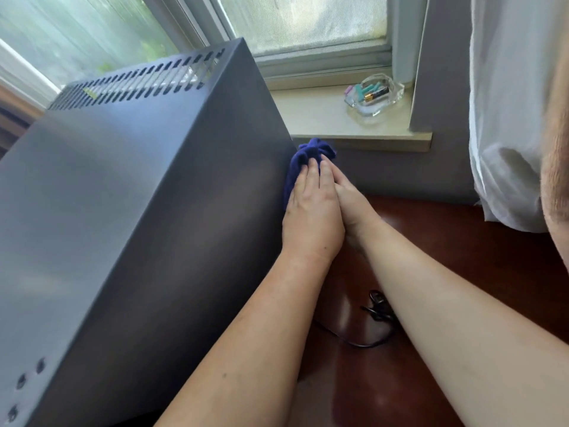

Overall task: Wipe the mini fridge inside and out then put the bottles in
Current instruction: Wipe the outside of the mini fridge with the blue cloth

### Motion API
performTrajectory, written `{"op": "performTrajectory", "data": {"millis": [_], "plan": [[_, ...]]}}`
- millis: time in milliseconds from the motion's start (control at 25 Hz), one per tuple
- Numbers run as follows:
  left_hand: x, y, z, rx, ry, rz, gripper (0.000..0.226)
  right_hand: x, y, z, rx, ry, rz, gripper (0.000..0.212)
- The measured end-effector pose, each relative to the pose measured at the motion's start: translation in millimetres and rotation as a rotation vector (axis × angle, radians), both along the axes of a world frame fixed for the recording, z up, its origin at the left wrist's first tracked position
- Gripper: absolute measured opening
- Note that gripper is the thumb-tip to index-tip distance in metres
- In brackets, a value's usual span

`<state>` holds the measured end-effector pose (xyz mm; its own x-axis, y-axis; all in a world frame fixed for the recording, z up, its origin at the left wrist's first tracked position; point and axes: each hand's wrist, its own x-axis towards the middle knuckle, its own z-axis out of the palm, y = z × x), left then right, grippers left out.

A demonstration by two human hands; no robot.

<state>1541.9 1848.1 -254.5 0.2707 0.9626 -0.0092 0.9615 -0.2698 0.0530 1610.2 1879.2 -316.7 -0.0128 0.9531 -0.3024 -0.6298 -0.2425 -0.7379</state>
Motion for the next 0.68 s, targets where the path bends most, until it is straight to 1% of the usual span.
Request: {"op": "performTrajectory", "data": {"millis": [200, 360, 480, 680], "plan": [[-9, -1, -69, -0.106, 0.105, -0.010, 0.063, -16, -13, -74, -0.197, 0.004, -0.026, 0.048], [-25, -30, -115, -0.220, 0.140, -0.001, 0.064, -34, -49, -122, -0.319, 0.038, 0.009, 0.051], [-37, -60, -125, -0.231, 0.151, 0.001, 0.067, -47, -81, -130, -0.371, 0.065, 0.030, 0.052], [-65, -112, -98, -0.236, 0.072, 0.009, 0.065, -71, -125, -113, -0.334, 0.101, 0.001, 0.052]]}}
